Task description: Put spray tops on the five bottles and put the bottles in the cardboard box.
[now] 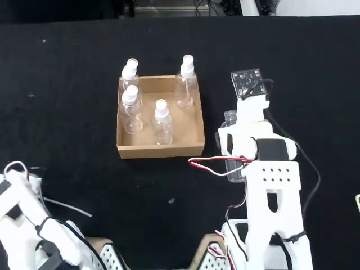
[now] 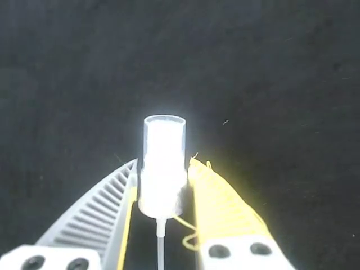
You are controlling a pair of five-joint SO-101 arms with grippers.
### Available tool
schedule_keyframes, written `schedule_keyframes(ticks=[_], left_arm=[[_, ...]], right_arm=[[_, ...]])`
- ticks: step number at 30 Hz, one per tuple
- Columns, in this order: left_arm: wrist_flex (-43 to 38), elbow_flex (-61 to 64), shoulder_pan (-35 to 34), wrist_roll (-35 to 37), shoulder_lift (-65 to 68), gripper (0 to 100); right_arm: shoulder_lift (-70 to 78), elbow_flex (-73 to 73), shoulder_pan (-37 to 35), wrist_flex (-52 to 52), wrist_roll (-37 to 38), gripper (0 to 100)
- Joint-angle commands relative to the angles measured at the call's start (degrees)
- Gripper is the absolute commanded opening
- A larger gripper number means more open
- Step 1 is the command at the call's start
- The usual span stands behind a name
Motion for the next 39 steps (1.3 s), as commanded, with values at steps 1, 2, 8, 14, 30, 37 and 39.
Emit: schedule_keyframes(ticks=[1,2,8,14,30,37,39], left_arm=[[-0.35,-8.84,1.01,-6.68,-1.05,7],[-0.35,-11.03,1.98,-6.68,-1.05,7],[5.8,-26.95,7.6,-7.03,-1.05,7],[21.89,-50.86,12.97,-6.68,-1.05,7],[12.13,-81.1,60.62,-7.12,-0.53,7],[1.58,-79.78,77.93,-7.12,-0.18,7],[-1.58,-76.97,81.54,-7.12,-0.18,7]], right_arm=[[-2.68,-0.66,0.97,-0.88,-0.44,1.1],[-4.18,-0.66,1.76,-0.88,-0.44,1.1],[-17.54,3.91,2.37,-0.88,-0.53,1.1],[-30.99,10.42,1.85,-6.95,-4.75,1.1],[-55.52,22.29,-12.4,-11.16,-5.63,1.1],[-61.05,26.59,-16.53,-13.63,-5.89,1.1],[-62.46,28.26,-17.32,-14.33,-5.71,1.1]])
